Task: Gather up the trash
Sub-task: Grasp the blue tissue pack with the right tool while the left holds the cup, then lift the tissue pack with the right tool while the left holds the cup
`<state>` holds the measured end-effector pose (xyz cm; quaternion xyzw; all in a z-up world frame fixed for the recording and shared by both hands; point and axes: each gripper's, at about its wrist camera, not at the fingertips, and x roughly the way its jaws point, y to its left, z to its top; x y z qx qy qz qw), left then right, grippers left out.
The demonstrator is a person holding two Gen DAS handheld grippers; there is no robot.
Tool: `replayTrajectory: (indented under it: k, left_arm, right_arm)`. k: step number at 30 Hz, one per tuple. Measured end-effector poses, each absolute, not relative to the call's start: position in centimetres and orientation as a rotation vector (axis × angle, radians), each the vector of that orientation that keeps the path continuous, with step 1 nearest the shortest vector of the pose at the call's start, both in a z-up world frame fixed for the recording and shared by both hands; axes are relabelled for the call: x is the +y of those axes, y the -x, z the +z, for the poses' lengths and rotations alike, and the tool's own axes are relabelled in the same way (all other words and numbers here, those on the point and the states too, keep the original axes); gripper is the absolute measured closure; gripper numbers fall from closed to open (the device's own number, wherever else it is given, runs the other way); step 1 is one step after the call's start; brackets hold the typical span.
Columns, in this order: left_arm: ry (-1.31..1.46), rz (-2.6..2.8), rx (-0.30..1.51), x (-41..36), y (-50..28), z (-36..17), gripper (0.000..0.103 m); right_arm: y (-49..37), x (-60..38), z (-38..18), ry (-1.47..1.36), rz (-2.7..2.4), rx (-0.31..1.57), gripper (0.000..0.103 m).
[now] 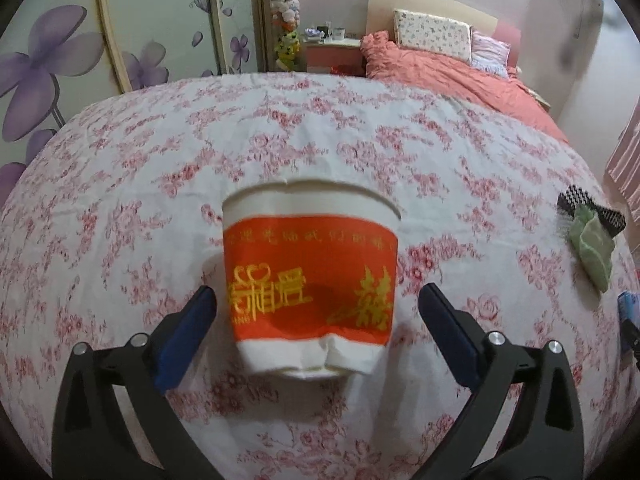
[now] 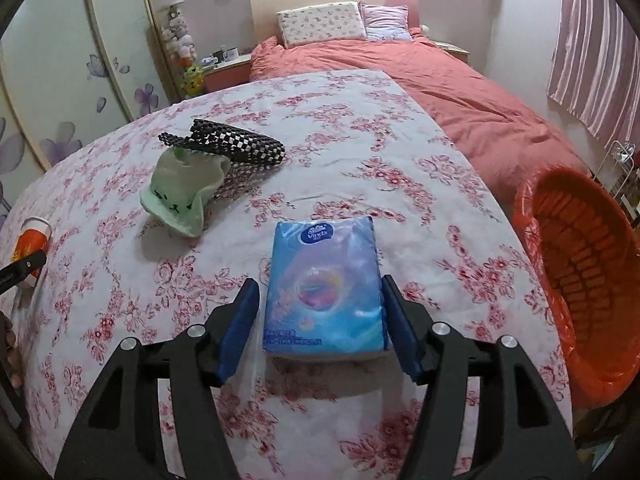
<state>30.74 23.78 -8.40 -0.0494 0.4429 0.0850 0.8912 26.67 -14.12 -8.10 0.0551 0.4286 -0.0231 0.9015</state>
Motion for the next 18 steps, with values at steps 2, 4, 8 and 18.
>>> replayTrajectory:
  k: [2, 4, 8, 18]
  left_arm:
    - [0.093, 0.185, 0.928, 23.9, -31.0, -8.3, 0.004]
    - [0.095, 0.184, 0.953, 24.1, -31.3, -8.5, 0.004]
    - [0.078, 0.194, 0.965, 24.3, -31.7, -8.6, 0.004]
    - [0.082, 0.184, 0.962, 24.5, -32.2, -8.9, 0.023]
  right_arm:
    - [-26.6, -14.4, -8.2, -0.125, -0.063, 0.884, 0.040]
    - [-26.7, -14.5, -8.2, -0.139, -0.071, 0.881, 0.040]
    - [-26.7, -14.7, -8.2, -0.153, -0.081, 0.878, 0.040]
    - [-26.7, -14.7, -8.2, -0.163, -0.082, 0.876, 0.040]
